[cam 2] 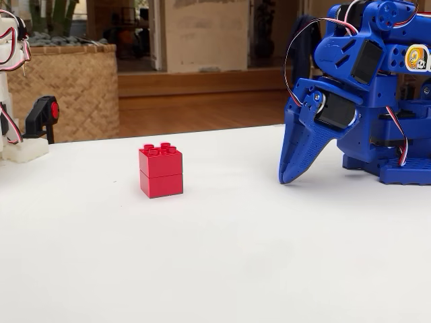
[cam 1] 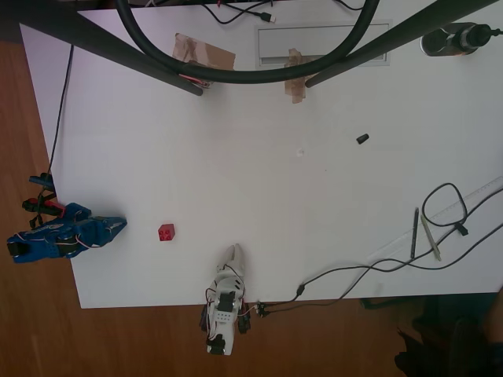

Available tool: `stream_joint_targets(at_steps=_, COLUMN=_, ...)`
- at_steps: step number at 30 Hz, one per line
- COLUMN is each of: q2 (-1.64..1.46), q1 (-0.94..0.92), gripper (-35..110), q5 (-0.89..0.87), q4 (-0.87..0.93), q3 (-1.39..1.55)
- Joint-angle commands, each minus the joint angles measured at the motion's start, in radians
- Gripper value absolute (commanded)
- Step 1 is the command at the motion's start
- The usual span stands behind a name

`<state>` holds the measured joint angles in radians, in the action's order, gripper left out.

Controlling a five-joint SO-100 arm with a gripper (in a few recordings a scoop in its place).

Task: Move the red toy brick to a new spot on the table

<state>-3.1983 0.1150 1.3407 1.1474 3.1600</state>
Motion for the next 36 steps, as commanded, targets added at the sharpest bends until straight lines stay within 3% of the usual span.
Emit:
stream_joint_targets(at_steps=1, q2=0.178, q1=-0.002, gripper=0, q5=0.034, q4=-0.092, q3=-0.150)
stream_joint_targets(at_steps=9, q2=0.617, q1=-0.008, gripper=3, q5=0.123, q4=-0.193, q3=-0.606)
stream_joint_targets(at_steps=17, q2=0.963, q1=-0.097, gripper=17, q5=0.210, q4=-0.313, q3=-0.925)
stream_joint_targets(at_steps=27, q2=1.094, q1=-0.224, gripper=28, q5=0.377, q4=-0.692, q3=-0.802)
stream_joint_targets(at_steps=36, q2=1.124, q1=-0.262, gripper=29, q5=0.379, q4=-0.856, q3=-0.653)
